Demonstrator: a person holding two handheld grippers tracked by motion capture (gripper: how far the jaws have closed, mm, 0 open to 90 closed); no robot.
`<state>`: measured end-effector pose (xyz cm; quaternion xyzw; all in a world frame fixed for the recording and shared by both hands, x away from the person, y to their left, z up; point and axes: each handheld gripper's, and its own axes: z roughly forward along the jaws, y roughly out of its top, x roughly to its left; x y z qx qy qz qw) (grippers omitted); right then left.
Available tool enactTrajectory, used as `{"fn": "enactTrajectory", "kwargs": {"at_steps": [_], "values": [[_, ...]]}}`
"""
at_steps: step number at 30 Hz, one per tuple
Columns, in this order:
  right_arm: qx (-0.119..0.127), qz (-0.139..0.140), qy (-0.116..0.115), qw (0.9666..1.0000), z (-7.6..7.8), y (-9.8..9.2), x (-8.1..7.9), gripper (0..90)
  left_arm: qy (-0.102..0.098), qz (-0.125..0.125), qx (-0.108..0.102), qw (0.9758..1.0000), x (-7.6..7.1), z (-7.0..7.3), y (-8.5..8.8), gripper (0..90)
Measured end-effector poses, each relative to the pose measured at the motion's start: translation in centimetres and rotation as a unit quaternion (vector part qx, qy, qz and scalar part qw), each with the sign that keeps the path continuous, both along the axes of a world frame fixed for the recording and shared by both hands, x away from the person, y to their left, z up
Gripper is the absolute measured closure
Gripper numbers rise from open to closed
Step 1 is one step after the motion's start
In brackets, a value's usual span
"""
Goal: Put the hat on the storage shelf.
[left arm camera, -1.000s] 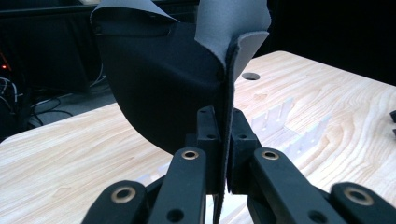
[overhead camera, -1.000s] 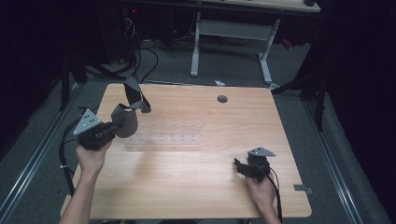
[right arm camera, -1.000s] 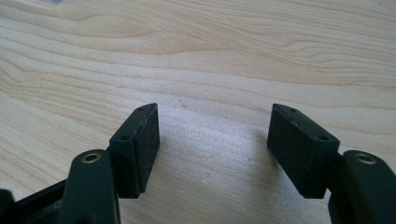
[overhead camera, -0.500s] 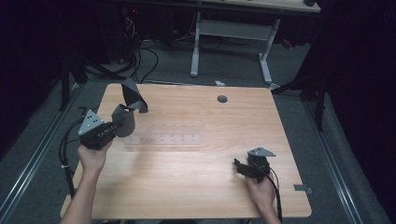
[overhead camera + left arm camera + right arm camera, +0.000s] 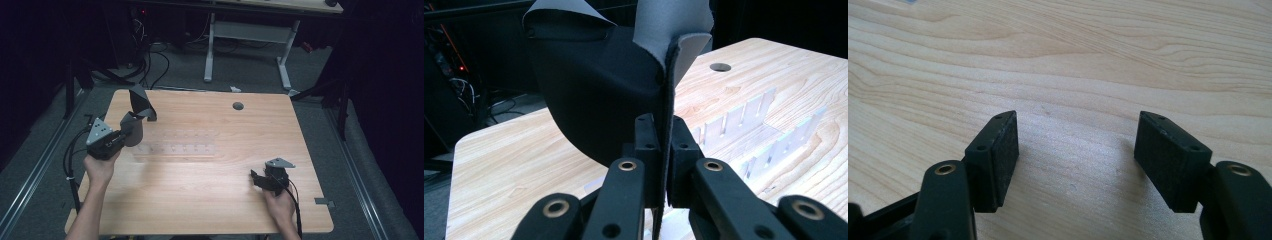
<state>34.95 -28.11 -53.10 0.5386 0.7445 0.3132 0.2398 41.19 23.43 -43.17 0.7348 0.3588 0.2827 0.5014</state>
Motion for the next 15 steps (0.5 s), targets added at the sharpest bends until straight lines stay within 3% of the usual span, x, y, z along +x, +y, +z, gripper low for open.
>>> {"fn": "enactTrajectory", "kwargs": {"at_steps": [13, 15], "values": [[0.000, 0.000, 0.000, 1.0000, 0.0, 0.0, 0.0, 34.3, 0.013, 0.011, -0.013, 0.9998, 0.3, -1.5, 0.2, 86.5], [0.000, 0.001, 0.000, 1.0000, 0.0, 0.0, 0.0, 34.3, 0.013, 0.014, -0.007, 0.9998, 0.3, -1.6, 0.1, 86.5]]}}
